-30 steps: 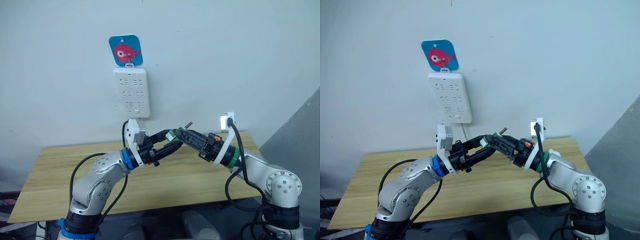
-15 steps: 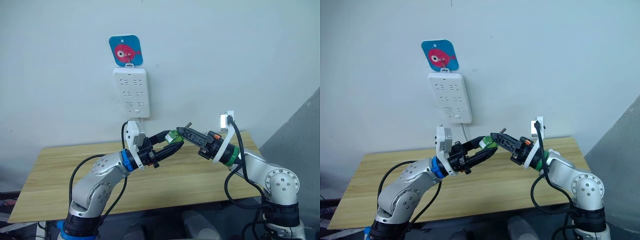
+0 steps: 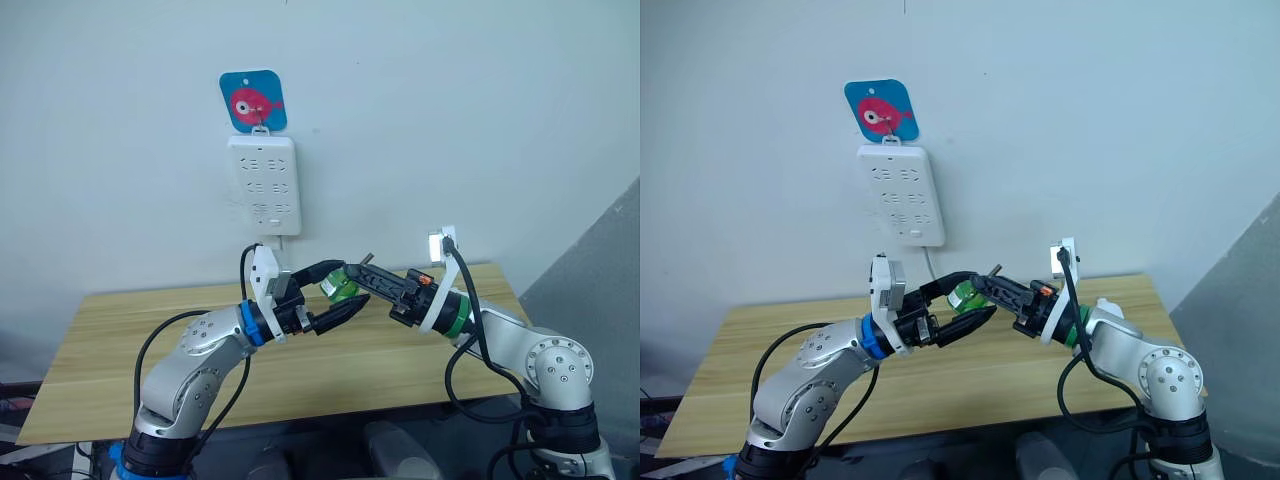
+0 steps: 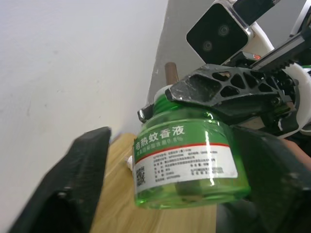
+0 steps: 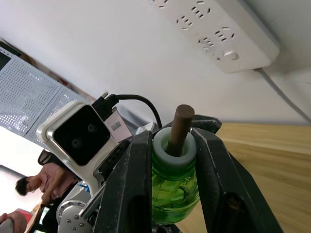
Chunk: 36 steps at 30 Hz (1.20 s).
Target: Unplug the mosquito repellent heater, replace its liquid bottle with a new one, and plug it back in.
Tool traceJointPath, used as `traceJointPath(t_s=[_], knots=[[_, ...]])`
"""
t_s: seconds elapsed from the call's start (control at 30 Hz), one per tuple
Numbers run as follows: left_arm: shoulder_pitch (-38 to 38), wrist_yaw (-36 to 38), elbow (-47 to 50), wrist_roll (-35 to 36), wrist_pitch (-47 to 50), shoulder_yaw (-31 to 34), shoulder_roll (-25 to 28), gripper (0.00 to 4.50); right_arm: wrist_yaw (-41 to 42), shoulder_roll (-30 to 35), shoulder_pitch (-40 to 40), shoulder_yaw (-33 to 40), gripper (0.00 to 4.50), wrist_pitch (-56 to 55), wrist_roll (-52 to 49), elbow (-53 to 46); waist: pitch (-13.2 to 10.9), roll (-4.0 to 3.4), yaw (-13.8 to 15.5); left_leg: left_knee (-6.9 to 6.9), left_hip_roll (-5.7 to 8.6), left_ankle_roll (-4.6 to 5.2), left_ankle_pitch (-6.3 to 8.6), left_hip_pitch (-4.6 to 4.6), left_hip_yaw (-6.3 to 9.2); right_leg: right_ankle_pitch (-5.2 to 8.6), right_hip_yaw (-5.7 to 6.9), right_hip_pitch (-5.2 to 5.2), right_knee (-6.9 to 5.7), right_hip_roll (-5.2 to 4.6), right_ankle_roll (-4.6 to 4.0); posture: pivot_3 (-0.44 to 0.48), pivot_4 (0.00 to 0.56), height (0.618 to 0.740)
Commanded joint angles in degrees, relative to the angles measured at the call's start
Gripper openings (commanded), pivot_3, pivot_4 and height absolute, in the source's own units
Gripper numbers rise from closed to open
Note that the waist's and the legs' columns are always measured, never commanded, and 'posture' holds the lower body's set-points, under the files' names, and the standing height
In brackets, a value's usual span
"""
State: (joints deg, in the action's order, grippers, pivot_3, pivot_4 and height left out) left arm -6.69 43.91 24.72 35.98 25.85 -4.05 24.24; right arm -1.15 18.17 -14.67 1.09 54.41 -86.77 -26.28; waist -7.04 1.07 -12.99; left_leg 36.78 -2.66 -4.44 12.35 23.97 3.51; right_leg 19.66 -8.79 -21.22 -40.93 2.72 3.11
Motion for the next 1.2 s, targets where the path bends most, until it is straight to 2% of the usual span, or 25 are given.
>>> traceJointPath(t_s=[0.03,0.13,0.2,0.23,0.3,0.33,0.47,0.57,0.73,0.9,1.07,1.2], knots=[[1.21,1.74,0.66,-1.17,-1.85,2.02,2.5,4.5,1.21,0.95,-0.31,0.95,0.83,-1.64,-0.12,-2.04,0.0,0.0,0.03,-0.01,0.0,0.0,0.0,0.0,0.0,0.0,0.0,-0.01,0.0,0.0,0.0,-0.182,0.048,0.74],[3.73,4.48,0.79,-1.94,-2.03,3.08,6.75,4.5,2.29,2.75,-0.02,1.44,0.83,-2.53,2.98,-2.41,0.0,0.0,0.02,-0.03,-0.02,0.0,0.0,0.0,-0.02,0.0,-0.01,-0.05,0.0,0.0,0.0,-0.182,0.048,0.74],[5.72,6.98,1.03,-2.4,-2.07,3.72,10.27,4.5,3.64,4.76,0.37,1.43,0.83,-4.06,9.1,-2.69,0.0,0.0,0.11,-0.06,-0.03,0.0,0.0,0.0,-0.02,0.0,-0.01,-0.07,0.0,0.0,-0.01,-0.17,0.055,0.74],[6.47,7.84,1.24,-2.36,-1.73,4.0,11.77,4.5,4.65,5.86,0.58,0.53,0.83,-5.81,14.37,-2.33,0.0,0.0,0.22,-0.07,-0.02,0.0,0.0,0.01,-0.02,0.0,-0.01,-0.09,0.0,0.0,-0.01,-0.168,0.056,0.74],[7.06,9.24,2.12,-3.44,-0.64,3.33,15.21,4.5,8.0,9.95,0.97,-6.03,0.83,-14.75,33.4,1.73,0.0,0.01,0.44,-0.08,-0.02,0.0,0.0,0.01,-0.04,0.01,-0.02,-0.09,0.03,-0.01,-0.01,-0.164,0.058,0.74],[7.1,9.59,2.31,-3.75,-0.39,3.05,16.2,4.5,9.32,10.83,1.08,-8.17,0.83,-17.88,39.41,3.27,0.01,0.02,0.48,-0.07,-0.03,0.0,0.0,-0.01,-0.06,0.01,-0.02,-0.09,0.06,-0.02,-0.01,-0.159,0.059,0.74],[5.75,10.97,4.39,-3.58,1.1,1.36,18.55,4.5,11.17,7.99,-0.08,-13.63,0.83,-33.97,58.93,18.01,0.01,0.03,0.57,-0.07,-0.02,-0.01,0.0,-0.03,-0.17,0.01,-0.07,-0.09,0.07,-0.05,-0.01,-0.153,0.064,0.74],[4.91,10.47,5.97,-4.36,1.7,0.51,18.82,4.5,12.99,4.27,-1.48,-15.48,0.83,-44.42,68.1,31.36,0.01,0.04,0.65,-0.1,-0.01,-0.01,0.0,-0.03,-0.2,0.0,-0.1,-0.11,0.06,-0.05,-0.01,-0.136,0.067,0.74],[4.32,7.99,8.61,-4.24,3.56,0.27,17.98,4.5,13.98,-2.06,-7.29,-15.32,0.83,-58.38,77.5,55.49,-0.08,0.0,0.64,-0.18,-0.03,-0.01,0.0,-0.08,-0.18,-0.01,-0.07,-0.11,0.03,-0.04,-0.02,-0.109,0.086,0.74],[4.45,4.8,10.17,-5.99,2.89,0.92,17.11,4.5,12.51,-5.98,-13.82,-11.95,0.83,-66.75,81.17,73.24,-0.19,-0.02,1.15,-0.19,-0.02,-0.01,0.0,-0.13,-0.15,-0.02,-0.06,-0.04,0.02,-0.04,-0.03,-0.074,0.091,0.74],[5.7,2.86,12.29,-7.1,3.78,1.15,17.63,4.5,12.72,-8.27,-16.76,-9.5,0.83,-70.62,82.98,83.18,-0.18,-0.02,2.22,-0.18,0.0,-0.01,0.0,-0.17,-0.05,-0.15,0.01,0.05,0.02,-0.04,-0.27,-0.043,0.092,0.74],[7.75,1.87,13.65,-7.16,4.53,1.99,18.34,4.5,12.84,-9.02,-17.44,-7.7,0.83,-72.77,83.61,86.8,-0.19,-0.03,2.47,-0.18,0.01,-0.01,0.0,-0.18,-0.03,-0.16,0.01,0.07,0.02,-0.05,-0.28,-0.041,0.091,0.74]])
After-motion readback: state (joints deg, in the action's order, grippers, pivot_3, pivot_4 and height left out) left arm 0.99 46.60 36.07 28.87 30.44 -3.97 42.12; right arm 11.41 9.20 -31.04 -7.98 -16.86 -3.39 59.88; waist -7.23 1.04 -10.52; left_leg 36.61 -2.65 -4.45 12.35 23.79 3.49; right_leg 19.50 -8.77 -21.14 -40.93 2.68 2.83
